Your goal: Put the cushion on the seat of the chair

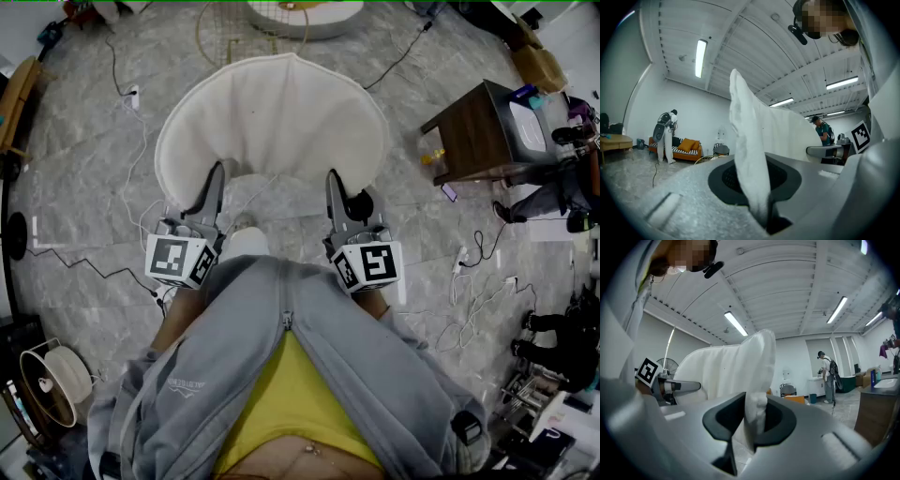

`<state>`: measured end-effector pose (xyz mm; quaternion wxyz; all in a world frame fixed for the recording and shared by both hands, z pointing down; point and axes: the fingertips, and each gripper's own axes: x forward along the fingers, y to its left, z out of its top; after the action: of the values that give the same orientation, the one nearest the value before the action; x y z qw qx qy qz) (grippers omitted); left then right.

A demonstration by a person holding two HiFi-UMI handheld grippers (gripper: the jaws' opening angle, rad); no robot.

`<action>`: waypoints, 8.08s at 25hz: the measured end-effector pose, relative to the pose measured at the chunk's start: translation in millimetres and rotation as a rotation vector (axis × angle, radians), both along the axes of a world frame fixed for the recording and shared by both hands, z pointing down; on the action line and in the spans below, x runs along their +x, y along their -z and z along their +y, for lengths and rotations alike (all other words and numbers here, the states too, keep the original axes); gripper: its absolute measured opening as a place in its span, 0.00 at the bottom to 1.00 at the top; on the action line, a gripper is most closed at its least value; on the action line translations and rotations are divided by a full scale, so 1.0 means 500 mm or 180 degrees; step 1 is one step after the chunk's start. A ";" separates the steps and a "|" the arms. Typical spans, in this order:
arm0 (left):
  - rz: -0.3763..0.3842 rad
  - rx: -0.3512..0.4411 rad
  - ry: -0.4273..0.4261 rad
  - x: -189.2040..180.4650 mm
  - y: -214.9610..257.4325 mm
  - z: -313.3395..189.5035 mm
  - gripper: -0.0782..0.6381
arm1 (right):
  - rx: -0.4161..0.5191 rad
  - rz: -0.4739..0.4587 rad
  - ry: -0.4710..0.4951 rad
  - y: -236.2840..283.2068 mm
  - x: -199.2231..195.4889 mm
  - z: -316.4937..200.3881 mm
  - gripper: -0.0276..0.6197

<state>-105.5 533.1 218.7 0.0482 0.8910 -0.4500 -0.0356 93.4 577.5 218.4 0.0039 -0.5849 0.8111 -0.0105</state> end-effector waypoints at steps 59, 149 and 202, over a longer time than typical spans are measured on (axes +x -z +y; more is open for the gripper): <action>0.0244 -0.0499 0.0035 -0.059 -0.149 -1.133 0.19 | -0.0508 -0.0168 0.0266 -0.130 -0.024 -1.173 0.14; -0.1999 -0.3360 0.0251 -0.059 -1.205 -1.714 0.85 | -0.3303 0.0872 -0.0424 -1.166 0.190 -1.761 0.53; -0.0232 0.0079 0.0456 0.117 0.053 -1.695 0.12 | 0.0134 0.0395 0.0006 0.082 0.066 -1.762 0.04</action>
<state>-47.0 -314.6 192.1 0.0181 0.8577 -0.5136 -0.0120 126.4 -303.5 177.2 -0.0341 -0.5835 0.8103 0.0429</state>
